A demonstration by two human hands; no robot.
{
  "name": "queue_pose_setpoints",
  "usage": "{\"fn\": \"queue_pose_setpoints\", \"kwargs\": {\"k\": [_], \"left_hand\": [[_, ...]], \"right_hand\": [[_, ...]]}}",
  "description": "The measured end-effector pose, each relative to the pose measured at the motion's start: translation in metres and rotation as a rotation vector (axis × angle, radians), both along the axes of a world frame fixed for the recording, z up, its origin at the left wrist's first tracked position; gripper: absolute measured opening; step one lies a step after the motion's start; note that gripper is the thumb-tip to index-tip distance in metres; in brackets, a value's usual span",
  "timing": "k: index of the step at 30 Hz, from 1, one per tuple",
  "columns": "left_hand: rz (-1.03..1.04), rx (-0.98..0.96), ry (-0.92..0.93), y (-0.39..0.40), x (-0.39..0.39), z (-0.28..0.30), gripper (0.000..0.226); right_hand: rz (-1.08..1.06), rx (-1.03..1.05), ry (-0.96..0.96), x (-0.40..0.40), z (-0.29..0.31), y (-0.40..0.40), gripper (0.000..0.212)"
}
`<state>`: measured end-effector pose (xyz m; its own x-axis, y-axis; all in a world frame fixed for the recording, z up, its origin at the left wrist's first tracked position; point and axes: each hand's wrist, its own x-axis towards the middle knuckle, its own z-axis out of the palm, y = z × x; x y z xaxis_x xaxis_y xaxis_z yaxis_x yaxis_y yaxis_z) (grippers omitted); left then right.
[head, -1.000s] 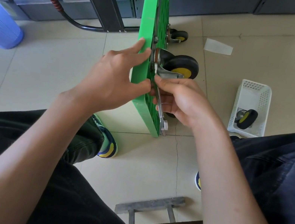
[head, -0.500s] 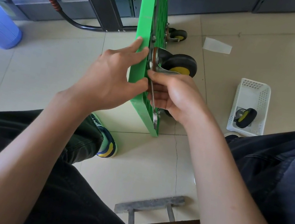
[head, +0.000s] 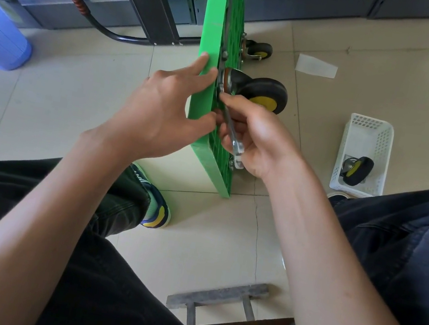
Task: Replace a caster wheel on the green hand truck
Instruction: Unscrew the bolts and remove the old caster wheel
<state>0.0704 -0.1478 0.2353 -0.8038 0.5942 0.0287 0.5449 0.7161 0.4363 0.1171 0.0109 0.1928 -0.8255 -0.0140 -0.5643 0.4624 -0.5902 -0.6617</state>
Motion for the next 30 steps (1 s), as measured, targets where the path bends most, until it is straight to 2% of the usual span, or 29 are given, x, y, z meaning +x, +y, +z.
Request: {"fn": "queue_pose_setpoints", "kwargs": {"k": [6, 19, 25, 30], "left_hand": [[0.003, -0.032, -0.004, 0.001, 0.002, 0.003, 0.075], [0.015, -0.043, -0.011, 0.002, 0.005, 0.008, 0.073], [0.016, -0.045, -0.008, 0.003, 0.005, 0.008, 0.072], [0.016, -0.05, 0.002, 0.002, 0.005, 0.007, 0.065]], "right_hand": [[0.022, 0.244, 0.05, 0.009, -0.006, 0.003, 0.018], [0.101, 0.968, 0.222, 0.007, -0.042, -0.008, 0.017], [0.098, 1.079, 0.292, 0.004, -0.055, -0.002, 0.016], [0.157, 0.916, 0.284, 0.007, -0.05, 0.003, 0.017]]}}
